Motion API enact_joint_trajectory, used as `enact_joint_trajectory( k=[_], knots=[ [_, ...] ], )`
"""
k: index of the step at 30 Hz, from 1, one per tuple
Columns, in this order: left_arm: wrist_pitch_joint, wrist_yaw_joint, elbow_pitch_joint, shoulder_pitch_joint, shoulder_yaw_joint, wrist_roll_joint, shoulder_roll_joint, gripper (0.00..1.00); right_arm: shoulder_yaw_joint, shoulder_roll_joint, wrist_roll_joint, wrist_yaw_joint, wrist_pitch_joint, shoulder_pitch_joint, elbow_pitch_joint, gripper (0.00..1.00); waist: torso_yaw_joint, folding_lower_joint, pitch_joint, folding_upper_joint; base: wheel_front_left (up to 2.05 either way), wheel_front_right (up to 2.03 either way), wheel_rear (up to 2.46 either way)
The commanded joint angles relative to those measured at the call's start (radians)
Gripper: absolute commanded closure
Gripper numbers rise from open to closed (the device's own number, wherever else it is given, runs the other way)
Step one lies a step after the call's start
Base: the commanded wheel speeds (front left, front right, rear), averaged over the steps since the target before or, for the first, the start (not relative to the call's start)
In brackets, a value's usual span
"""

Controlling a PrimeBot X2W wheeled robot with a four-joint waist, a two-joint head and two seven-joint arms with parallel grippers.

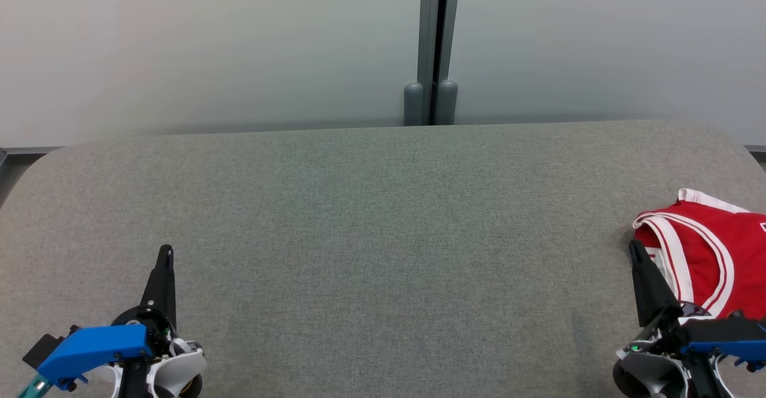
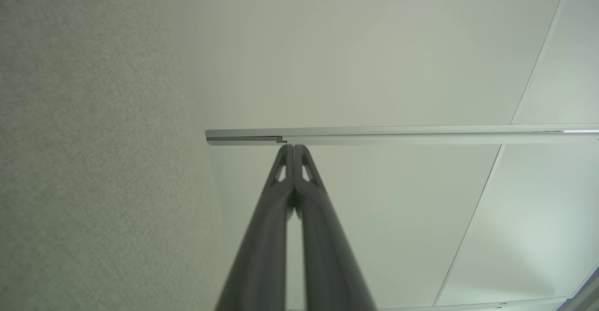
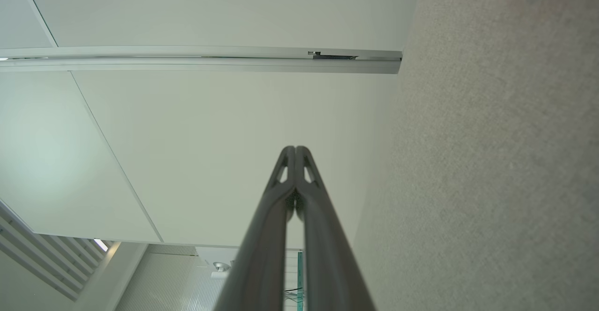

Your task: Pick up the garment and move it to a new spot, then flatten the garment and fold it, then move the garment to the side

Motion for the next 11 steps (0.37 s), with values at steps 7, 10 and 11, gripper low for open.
enact_joint_trajectory(
  k=[7, 10, 11],
  knots=[
    [0.004, -0.002, -0.005, -0.01, 0.001, -0.003, 0.002, 1.0, -0.003, -0.007, 0.003, 0.001, 0.005, 0.006, -0.003, 1.0, 0.0, 0.0, 0.0, -0.0001, 0.0, 0.0, 0.0],
    [0.004, -0.002, -0.005, -0.01, 0.001, -0.003, 0.002, 1.0, -0.003, -0.007, 0.003, 0.001, 0.005, 0.006, -0.003, 1.0, 0.0, 0.0, 0.0, -0.0001, 0.0, 0.0, 0.0],
    [0.004, -0.002, -0.005, -0.01, 0.001, -0.003, 0.002, 1.0, -0.003, -0.007, 0.003, 0.001, 0.005, 0.006, -0.003, 1.0, 0.0, 0.0, 0.0, -0.0001, 0.0, 0.0, 0.0]
  ],
)
